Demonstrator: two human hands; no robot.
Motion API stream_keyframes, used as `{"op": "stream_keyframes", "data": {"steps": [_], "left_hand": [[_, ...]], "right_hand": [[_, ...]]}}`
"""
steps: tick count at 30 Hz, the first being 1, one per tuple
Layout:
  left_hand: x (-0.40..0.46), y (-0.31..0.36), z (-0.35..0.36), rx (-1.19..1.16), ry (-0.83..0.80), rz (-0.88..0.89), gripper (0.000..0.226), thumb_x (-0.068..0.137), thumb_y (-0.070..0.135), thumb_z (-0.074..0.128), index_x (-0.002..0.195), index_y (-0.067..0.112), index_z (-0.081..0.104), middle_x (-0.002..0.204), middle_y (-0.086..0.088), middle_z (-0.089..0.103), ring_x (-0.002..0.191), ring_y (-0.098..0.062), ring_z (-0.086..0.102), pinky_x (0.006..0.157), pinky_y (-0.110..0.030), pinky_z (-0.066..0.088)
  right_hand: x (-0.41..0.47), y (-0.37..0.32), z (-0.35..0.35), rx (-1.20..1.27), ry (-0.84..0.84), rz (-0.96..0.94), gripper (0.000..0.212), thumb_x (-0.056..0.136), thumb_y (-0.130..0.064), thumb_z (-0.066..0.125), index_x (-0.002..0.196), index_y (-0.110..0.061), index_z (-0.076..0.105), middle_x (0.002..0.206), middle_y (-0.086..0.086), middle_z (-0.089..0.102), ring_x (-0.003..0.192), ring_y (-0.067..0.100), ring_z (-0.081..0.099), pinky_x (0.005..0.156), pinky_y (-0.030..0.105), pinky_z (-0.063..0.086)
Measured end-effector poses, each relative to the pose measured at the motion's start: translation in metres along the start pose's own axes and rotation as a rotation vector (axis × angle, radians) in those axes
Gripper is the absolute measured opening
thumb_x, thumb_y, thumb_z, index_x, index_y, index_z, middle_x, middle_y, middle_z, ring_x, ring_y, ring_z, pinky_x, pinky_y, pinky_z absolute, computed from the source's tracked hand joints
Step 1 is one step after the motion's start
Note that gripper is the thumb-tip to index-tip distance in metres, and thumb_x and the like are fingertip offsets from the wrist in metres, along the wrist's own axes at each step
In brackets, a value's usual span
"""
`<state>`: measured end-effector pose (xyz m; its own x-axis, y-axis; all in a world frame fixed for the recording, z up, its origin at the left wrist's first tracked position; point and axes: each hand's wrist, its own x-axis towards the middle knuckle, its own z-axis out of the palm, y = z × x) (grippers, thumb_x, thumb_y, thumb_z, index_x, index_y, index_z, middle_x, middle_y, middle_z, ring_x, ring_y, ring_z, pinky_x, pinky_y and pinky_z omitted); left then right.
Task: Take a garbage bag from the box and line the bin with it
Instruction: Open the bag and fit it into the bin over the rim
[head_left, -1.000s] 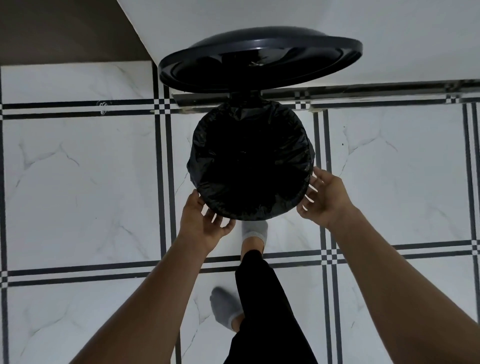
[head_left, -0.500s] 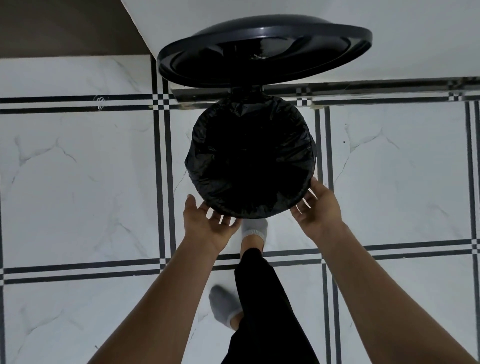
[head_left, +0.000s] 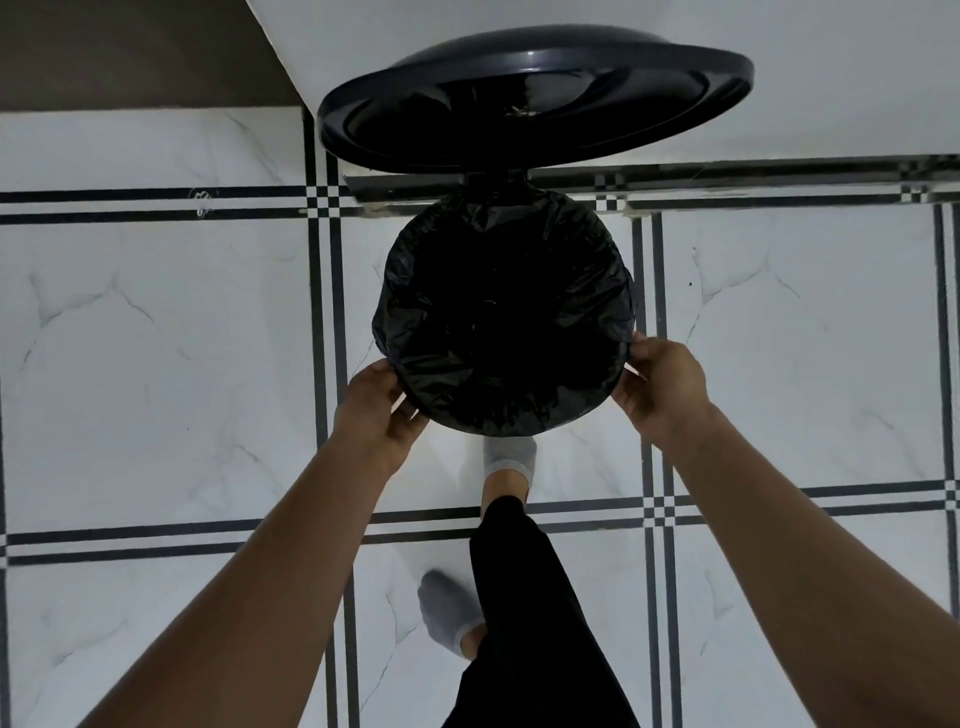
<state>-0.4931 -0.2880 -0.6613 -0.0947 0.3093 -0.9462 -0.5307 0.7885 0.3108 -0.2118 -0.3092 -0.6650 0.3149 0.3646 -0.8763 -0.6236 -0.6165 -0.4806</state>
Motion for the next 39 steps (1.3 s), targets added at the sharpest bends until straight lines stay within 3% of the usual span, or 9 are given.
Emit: {"op": "stream_keyframes", "data": {"steps": [2,4,9,13,16,21,27,35,39], "left_hand": [[0.006,0.0,-0.003,0.074,0.031,0.078,0.027,0.101,-0.003,0.053,0.117,0.013,0.068,0.109,-0.009,0.076,0.095,-0.026,0.074,0.078,-0.039,0.064],[0.008,-0.001,-0.007,0.112,0.056,0.14,0.028,0.101,-0.004,0.053,0.117,0.014,0.068,0.115,-0.011,0.076,0.096,-0.027,0.075,0.076,-0.036,0.064],[0.0,-0.002,-0.005,0.021,0.025,0.122,0.013,0.097,0.011,0.061,0.096,0.016,0.073,0.099,-0.004,0.076,0.095,-0.026,0.073,0.078,-0.038,0.062],[0.002,0.005,-0.001,0.04,0.018,0.114,0.014,0.099,0.03,0.067,0.108,0.021,0.074,0.107,-0.001,0.077,0.1,-0.023,0.073,0.083,-0.043,0.063],[0.006,0.007,-0.001,0.047,0.031,0.149,0.023,0.1,0.023,0.067,0.12,0.013,0.067,0.111,-0.006,0.078,0.087,-0.019,0.079,0.073,-0.039,0.065],[0.009,0.007,-0.007,0.111,0.04,0.212,0.023,0.1,0.004,0.062,0.122,0.008,0.066,0.102,-0.007,0.079,0.088,-0.024,0.078,0.082,-0.04,0.064],[0.01,0.001,-0.002,0.169,0.162,0.263,0.018,0.099,0.002,0.06,0.099,0.011,0.076,0.099,-0.005,0.08,0.09,-0.027,0.077,0.077,-0.034,0.064],[0.009,0.005,0.003,0.13,0.143,0.237,0.013,0.096,0.026,0.068,0.101,0.017,0.077,0.105,0.001,0.079,0.089,-0.022,0.076,0.081,-0.036,0.063],[0.012,0.007,0.003,0.134,0.127,0.236,0.019,0.097,0.034,0.07,0.103,0.017,0.077,0.103,-0.003,0.08,0.093,-0.024,0.078,0.082,-0.04,0.064]], "right_hand": [[0.003,-0.004,0.002,0.033,-0.002,0.014,0.017,0.082,-0.008,0.05,0.077,-0.012,0.066,0.077,0.002,0.065,0.074,0.02,0.058,0.07,0.033,0.059],[0.004,-0.006,0.006,-0.018,0.007,0.008,0.009,0.082,-0.015,0.059,0.082,-0.014,0.067,0.079,0.002,0.063,0.074,0.019,0.057,0.07,0.031,0.058],[0.005,-0.008,0.012,-0.074,0.075,-0.008,0.015,0.09,-0.019,0.063,0.097,-0.012,0.074,0.088,0.005,0.072,0.086,0.022,0.066,0.092,0.038,0.058],[0.008,-0.01,0.017,-0.069,0.153,-0.035,0.02,0.088,-0.011,0.062,0.104,-0.003,0.071,0.093,0.012,0.066,0.083,0.027,0.062,0.086,0.039,0.059],[0.009,-0.013,0.017,-0.049,0.209,-0.045,0.028,0.081,0.0,0.063,0.108,-0.006,0.068,0.084,0.008,0.065,0.072,0.023,0.062,0.073,0.032,0.058],[0.007,-0.015,0.018,-0.084,0.231,-0.067,0.023,0.086,0.0,0.061,0.095,-0.011,0.078,0.096,0.006,0.08,0.077,0.023,0.069,0.084,0.035,0.061],[0.004,-0.034,0.027,-0.217,0.214,-0.057,0.018,0.075,-0.01,0.056,0.091,-0.005,0.063,0.082,0.01,0.064,0.07,0.028,0.058,0.066,0.032,0.054],[0.01,-0.036,0.024,-0.325,0.261,-0.062,0.019,0.074,-0.013,0.059,0.088,-0.004,0.069,0.084,0.008,0.068,0.072,0.024,0.065,0.072,0.029,0.061],[0.008,-0.027,0.023,-0.362,0.254,-0.103,0.035,0.071,-0.023,0.061,0.096,-0.001,0.071,0.089,0.009,0.07,0.073,0.023,0.068,0.062,0.025,0.061]]}}
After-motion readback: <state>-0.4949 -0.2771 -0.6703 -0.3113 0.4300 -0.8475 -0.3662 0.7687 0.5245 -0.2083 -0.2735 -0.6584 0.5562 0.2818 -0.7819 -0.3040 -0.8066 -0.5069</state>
